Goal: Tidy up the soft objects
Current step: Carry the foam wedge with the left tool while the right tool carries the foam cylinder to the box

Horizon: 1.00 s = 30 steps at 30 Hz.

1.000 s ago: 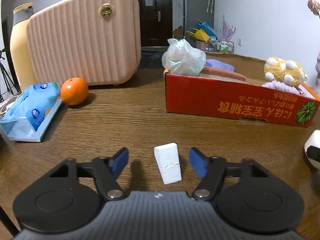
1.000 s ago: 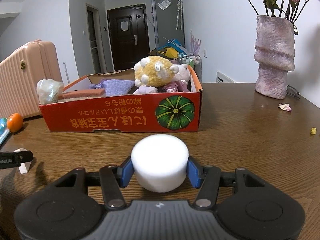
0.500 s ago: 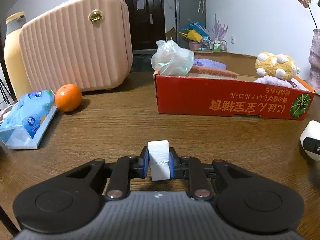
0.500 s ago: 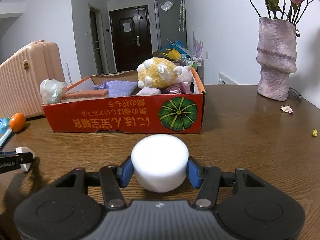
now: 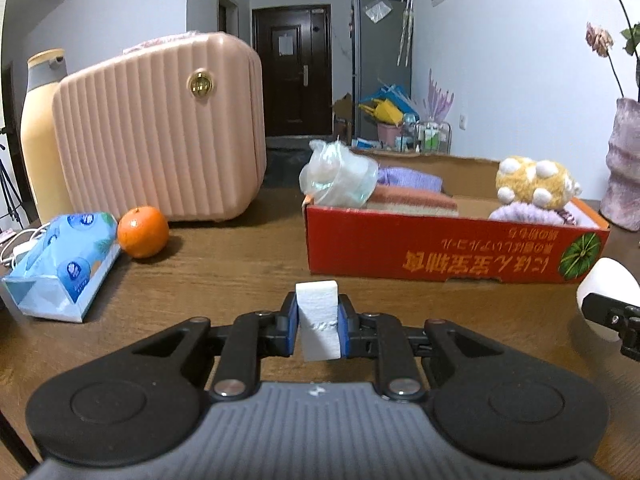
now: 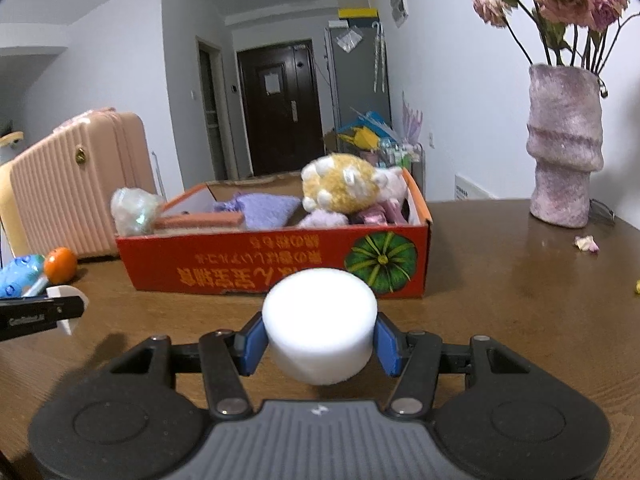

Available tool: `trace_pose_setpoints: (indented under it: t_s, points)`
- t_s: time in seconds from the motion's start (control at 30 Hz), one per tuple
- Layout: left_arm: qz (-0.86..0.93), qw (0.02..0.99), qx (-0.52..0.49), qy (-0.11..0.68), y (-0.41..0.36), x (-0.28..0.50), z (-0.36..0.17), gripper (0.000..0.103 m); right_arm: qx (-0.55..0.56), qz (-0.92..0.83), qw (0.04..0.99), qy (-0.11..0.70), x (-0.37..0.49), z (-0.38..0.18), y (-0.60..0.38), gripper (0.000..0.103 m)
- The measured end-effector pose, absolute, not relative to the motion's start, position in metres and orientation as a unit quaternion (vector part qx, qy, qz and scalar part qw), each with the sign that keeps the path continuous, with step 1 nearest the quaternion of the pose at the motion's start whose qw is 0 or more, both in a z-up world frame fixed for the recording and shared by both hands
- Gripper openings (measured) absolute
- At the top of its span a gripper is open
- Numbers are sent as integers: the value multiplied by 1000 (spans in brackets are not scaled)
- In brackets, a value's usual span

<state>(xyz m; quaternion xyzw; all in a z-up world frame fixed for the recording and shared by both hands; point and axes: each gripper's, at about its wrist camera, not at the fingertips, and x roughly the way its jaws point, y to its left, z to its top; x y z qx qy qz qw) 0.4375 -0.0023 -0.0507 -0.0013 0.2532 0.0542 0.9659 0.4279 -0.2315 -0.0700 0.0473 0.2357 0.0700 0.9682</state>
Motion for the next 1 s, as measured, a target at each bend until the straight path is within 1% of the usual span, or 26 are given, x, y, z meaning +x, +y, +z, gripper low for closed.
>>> trace_pose_setpoints:
  t_s: [0.43, 1.0]
  points:
    - [42, 977, -24, 207, -18, 449, -30, 20, 43, 89, 981, 168, 432, -54, -216, 55]
    - [25, 987, -25, 160, -35, 491, -13, 20, 36, 102, 985, 134, 479, -49, -200, 55]
